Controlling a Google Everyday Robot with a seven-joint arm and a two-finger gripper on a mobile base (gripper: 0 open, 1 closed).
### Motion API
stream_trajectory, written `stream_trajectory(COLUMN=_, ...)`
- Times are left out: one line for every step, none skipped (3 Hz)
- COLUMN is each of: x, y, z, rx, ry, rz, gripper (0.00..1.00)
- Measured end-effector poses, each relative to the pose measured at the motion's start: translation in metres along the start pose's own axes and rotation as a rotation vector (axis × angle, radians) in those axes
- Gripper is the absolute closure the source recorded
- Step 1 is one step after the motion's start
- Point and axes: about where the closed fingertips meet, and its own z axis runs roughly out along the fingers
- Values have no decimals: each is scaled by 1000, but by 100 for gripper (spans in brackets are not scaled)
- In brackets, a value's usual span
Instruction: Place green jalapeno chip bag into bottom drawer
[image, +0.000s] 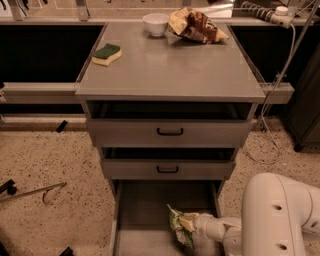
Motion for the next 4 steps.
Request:
stream_trajectory(x=6, y=0, z=0, rx=-4, ry=5, rz=22, gripper=100)
stream_trajectory(x=6, y=0, z=0, rx=-4, ry=5, rz=21, gripper=81)
stream_trajectory(x=6, y=1, z=0, rx=-4, ry=5, rz=21, gripper=58)
stream_trajectory(x=6, y=1, z=0, rx=-4, ry=5, rz=21, gripper=36)
